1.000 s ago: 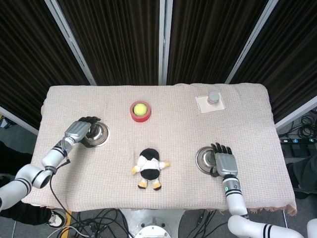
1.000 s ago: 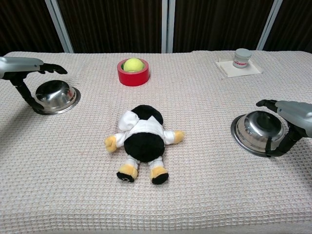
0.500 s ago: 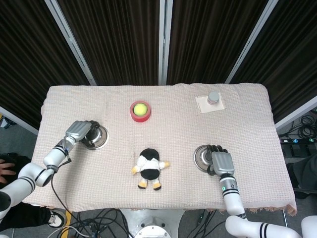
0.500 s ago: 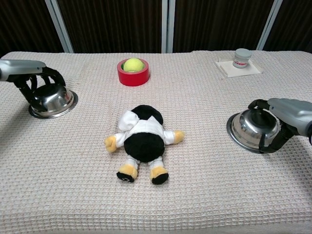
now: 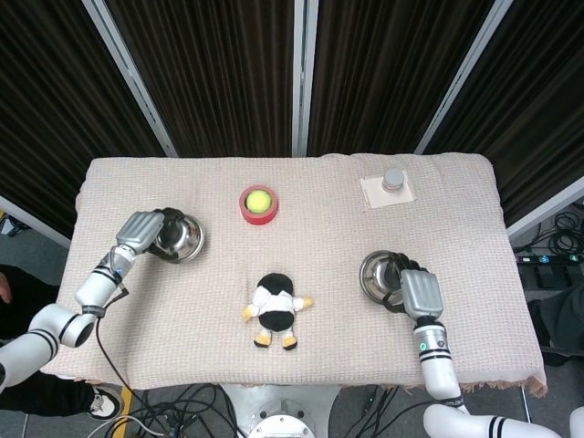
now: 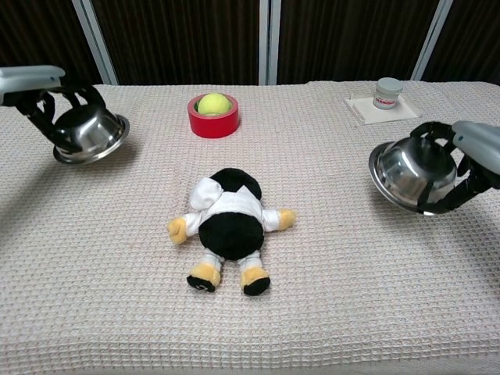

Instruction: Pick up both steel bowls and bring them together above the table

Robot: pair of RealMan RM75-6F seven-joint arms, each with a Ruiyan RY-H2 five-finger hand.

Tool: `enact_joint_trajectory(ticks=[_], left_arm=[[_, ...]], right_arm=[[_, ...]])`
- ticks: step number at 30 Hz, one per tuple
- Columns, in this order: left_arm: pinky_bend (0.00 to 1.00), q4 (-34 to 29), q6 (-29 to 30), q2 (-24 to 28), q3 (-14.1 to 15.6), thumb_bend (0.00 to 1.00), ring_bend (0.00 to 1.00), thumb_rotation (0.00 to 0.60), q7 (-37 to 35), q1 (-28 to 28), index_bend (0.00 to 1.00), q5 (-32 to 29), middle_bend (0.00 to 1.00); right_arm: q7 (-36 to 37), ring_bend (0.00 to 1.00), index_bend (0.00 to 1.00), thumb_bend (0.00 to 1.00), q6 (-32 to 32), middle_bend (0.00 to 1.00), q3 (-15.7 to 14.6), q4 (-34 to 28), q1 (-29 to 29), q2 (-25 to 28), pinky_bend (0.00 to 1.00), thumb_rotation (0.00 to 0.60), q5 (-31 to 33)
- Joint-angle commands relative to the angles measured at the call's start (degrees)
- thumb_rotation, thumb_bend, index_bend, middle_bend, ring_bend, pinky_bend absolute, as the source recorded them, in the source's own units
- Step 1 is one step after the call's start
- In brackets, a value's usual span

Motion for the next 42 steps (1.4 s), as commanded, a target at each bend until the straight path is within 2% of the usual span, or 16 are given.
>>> enact_joint_trajectory(ticks=[1,4,7,10,13,16,22,30,35,42], left_arm=[[0.60,-5.76,15.19,-0.33,-7.63,0.09,0.42,0.600,-2.28,4.68,0.49,-4.74,0.48],[0.60,-13.77,20.44,-0.76,-12.56,0.10,0.42,0.600,-10.10,7.42,0.50,-8.90,0.48],[0.60,-22.07,24.97,-0.40,-14.46,0.12,0.42,0.600,-17.66,10.85,0.50,-9.83,0.48],[0.60,-31.28,25.05,0.39,-13.96,0.12,0.42,0.600,-23.85,12.67,0.49,-8.99,0.48],[0.59,-36.67,24.64,0.23,-12.26,0.12,0.42,0.600,-26.68,13.51,0.49,-7.19,0.48],[0.59,-39.15,24.95,-1.17,-11.86,0.12,0.42,0.600,-27.43,13.29,0.49,-5.94,0.48],[0.59,-39.49,22.40,-4.76,-13.57,0.12,0.42,0.600,-27.35,9.95,0.49,-6.00,0.48],[0.59,-36.48,21.02,-7.81,-15.57,0.12,0.42,0.600,-22.02,6.57,0.49,-7.18,0.48],[0.59,-35.70,20.41,-8.89,-15.41,0.12,0.42,0.600,-19.50,5.20,0.49,-6.67,0.48],[0.59,-35.85,21.93,-6.83,-17.22,0.12,0.42,0.600,-20.51,6.16,0.49,-7.26,0.48]], right_arm=[[14.67,0.28,0.45,0.12,6.79,0.35,1.96,0.80,-2.85,1.68,0.38,0.600,-11.66],[27.87,0.28,0.45,0.14,11.32,0.35,3.97,5.55,-3.37,-0.52,0.38,0.600,-18.37],[40.49,0.28,0.45,0.15,13.84,0.34,6.06,10.43,-2.41,-4.85,0.39,0.600,-22.11],[51.90,0.28,0.45,0.16,14.81,0.34,8.65,15.16,-0.22,-10.78,0.39,0.600,-23.45],[59.42,0.28,0.45,0.16,13.23,0.34,10.27,17.41,2.20,-14.96,0.39,0.600,-23.39],[65.13,0.28,0.45,0.16,10.31,0.35,11.42,17.81,4.29,-17.37,0.39,0.600,-22.57],[76.57,0.28,0.45,0.16,0.93,0.35,13.82,15.42,8.57,-19.24,0.39,0.600,-19.66],[78.30,0.28,0.45,0.16,-7.53,0.35,16.22,16.29,14.61,-21.97,0.39,0.600,-17.37],[78.21,0.28,0.46,0.16,-14.15,0.35,18.34,16.83,19.13,-22.37,0.39,0.600,-15.56],[78.10,0.28,0.46,0.16,-10.43,0.35,18.63,15.37,16.52,-20.14,0.39,0.600,-15.71]])
